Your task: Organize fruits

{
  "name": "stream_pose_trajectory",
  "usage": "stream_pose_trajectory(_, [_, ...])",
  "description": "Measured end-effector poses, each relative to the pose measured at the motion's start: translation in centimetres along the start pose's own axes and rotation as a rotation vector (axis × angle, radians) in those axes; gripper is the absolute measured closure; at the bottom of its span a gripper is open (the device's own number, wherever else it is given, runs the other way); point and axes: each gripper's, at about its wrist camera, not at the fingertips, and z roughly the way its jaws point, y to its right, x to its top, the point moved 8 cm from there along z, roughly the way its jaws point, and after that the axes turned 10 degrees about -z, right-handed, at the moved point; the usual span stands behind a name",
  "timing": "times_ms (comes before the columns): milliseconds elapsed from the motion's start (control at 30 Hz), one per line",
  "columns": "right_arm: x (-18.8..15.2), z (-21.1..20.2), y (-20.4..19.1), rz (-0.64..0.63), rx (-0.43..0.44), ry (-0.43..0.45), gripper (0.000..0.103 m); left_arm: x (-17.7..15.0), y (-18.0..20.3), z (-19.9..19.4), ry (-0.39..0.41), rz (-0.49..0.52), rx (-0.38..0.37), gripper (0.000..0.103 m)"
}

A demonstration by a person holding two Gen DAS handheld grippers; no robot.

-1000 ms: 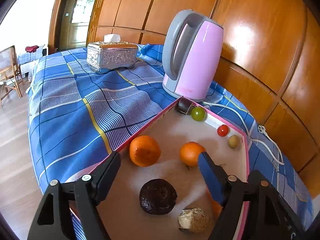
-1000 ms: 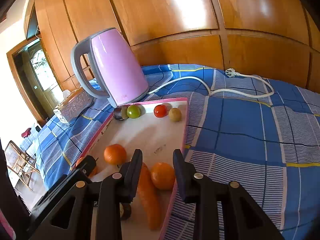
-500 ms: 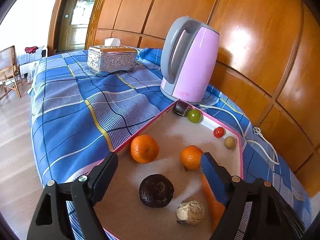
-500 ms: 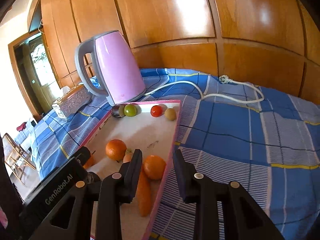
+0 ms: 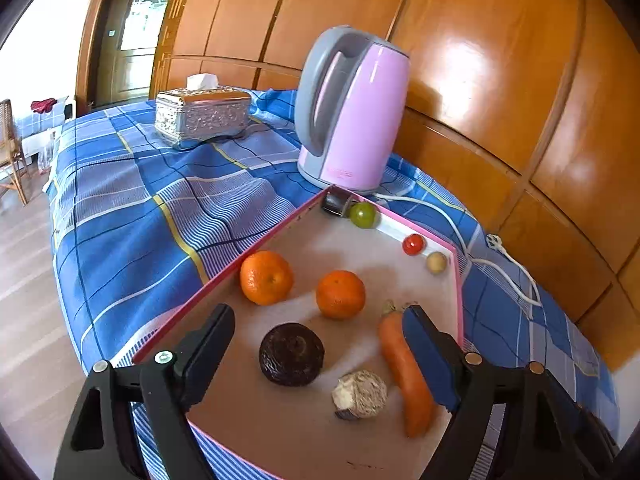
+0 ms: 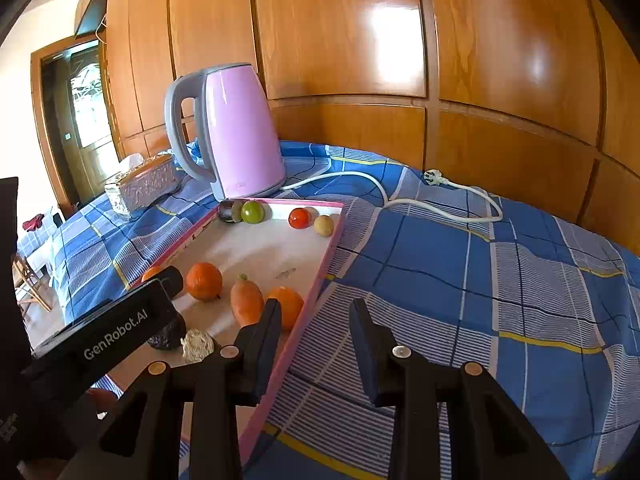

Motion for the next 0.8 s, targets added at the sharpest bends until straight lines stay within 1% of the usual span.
stream_pose_trajectory(133, [-0.6,-0.5,0.4,-0.016,-0.015,-0.001,0.067,-0.5,0.4,-0.5,-0.014,0.021,-0.020,0.011])
stream_pose_trajectory(267, [-1.3,-0.8,1.0,-0.009,-0.026,-0.003,0.067,-1.4,1.0,-1.4,-0.039,0.063,-0.057,0.009])
stream_pose_trajectory(467, [-2.2,-0.9,1.0,-0.016,-0.028,-0.023,0.067,-2.7,1.3,-3.6,-0.044,0.126,-0.088,0.005])
stream_pose_trajectory(533, [-2.5,-0.9,1.1,-0.012,-0.031,-0.034,0.067,-3.0,1.1,-4.5,-0.040,0.139,-0.093,0.001])
stream_pose_trajectory(667, [-2.8,-1.0,1.6,0.002,-0.041,-0.041,0.067,-2.9,0.2,-5.5,-0.021,0.143,-0.069,0.000])
stream_pose_trajectory(800, [-2.8,-1.3,1.6,-0.001,-0.051,-0.038,0.067,-2.8,-0.5,-5.7,-0.035,0.161,-0.030,0.000])
